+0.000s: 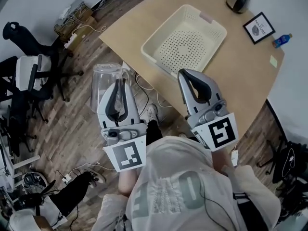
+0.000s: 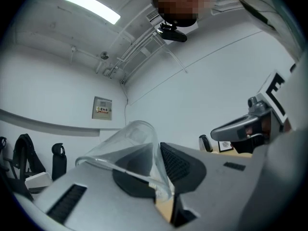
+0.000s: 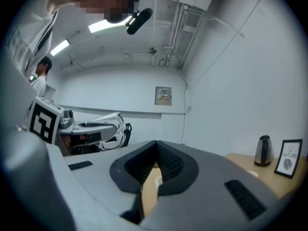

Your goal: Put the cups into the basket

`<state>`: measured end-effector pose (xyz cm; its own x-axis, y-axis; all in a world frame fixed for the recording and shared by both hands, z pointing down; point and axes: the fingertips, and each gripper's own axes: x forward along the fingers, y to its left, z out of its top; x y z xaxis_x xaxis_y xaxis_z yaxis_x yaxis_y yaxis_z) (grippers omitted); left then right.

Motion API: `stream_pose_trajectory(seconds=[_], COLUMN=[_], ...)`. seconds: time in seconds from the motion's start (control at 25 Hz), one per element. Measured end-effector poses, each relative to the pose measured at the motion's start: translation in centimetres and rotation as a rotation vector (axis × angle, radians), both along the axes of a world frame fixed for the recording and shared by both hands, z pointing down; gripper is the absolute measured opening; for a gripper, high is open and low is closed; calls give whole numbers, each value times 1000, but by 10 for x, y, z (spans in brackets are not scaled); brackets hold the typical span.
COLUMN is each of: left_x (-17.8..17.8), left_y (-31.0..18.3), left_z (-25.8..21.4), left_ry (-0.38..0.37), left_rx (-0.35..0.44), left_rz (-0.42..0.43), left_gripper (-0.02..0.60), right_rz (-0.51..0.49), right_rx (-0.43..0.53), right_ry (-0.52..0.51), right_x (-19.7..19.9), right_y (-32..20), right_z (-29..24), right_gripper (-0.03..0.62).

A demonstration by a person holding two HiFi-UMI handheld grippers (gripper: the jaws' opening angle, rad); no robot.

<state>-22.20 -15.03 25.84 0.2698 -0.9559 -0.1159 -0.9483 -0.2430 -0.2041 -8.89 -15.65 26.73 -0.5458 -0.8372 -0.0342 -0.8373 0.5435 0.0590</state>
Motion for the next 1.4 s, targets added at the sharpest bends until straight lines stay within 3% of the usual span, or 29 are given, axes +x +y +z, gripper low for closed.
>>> stream_pose_trajectory(seconds=[0.32,0.6,0.88,1.12,1.28,1.4], left_x=[-26,-19,30,89,120,139], left_y=[-52,-97,-137,-160,-172,-175], left_z=[-1,3,16,18,22,22], left_ry=[-24,-75,-96,-190,-203,-197], left_rx=[-1,2,-18,-25,-38,-52], left_rz=[71,181,318,447,497,542], left_gripper=[46,46,46,46,46,45], right_rz=[55,121,225,354,443,494], right_rx=[35,32,12,-3,38,13], right_ry=[6,5,19,9,3,-1], right_x=[-29,-31,-5,59,92,108], right_y=[-49,-88,-113,-126,-127,-118], right_z=[-12,-6,0,2,-7,-8], right_gripper=[-2,-2,-2,-2,-2,-2])
